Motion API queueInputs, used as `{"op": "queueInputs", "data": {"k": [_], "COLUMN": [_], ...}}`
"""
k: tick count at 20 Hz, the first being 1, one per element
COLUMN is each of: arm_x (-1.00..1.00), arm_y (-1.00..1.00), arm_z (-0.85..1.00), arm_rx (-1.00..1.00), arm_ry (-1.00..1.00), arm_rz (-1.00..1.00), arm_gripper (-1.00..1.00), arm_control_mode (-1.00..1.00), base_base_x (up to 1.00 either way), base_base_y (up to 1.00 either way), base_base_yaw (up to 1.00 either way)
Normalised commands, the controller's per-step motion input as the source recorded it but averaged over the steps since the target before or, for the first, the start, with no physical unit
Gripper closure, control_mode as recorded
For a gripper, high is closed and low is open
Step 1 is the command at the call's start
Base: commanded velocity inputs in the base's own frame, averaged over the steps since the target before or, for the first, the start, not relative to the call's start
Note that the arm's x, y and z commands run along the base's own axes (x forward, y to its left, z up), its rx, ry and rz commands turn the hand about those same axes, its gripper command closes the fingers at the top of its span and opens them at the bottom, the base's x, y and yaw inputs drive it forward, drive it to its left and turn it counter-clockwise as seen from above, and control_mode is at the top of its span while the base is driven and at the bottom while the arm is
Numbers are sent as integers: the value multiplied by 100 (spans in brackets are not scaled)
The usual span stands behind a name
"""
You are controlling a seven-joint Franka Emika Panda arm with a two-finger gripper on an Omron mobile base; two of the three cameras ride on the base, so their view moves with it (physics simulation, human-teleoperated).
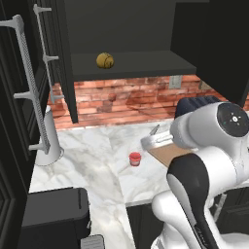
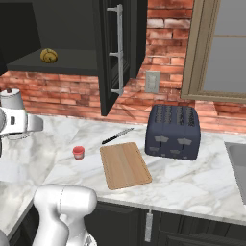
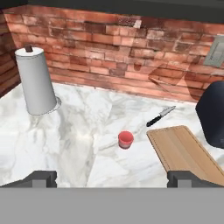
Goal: Pick the bread, place it on the cutting board, pick the jam, place it on the counter, and close the cabinet.
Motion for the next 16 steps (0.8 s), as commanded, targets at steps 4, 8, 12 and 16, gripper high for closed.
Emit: {"op": "queueInputs", "data": {"k": [4,8,12,16], "arm_x": [-17,-1,0,0], "arm_y": [0,0,-1,-1], "arm_z": [39,42,44,36], "arm_rx": [3,6,5,4], "arm_ry": [-10,-6,-3,0], "arm_rz": [0,0,0,1], "arm_gripper": [-100,-100,-100,-100], "arm_control_mode": [-100,-100,-100,-100], "base_base_x": [0,0,0,0], "base_base_y": [0,0,0,0], "base_base_yaw": [0,0,0,0]}}
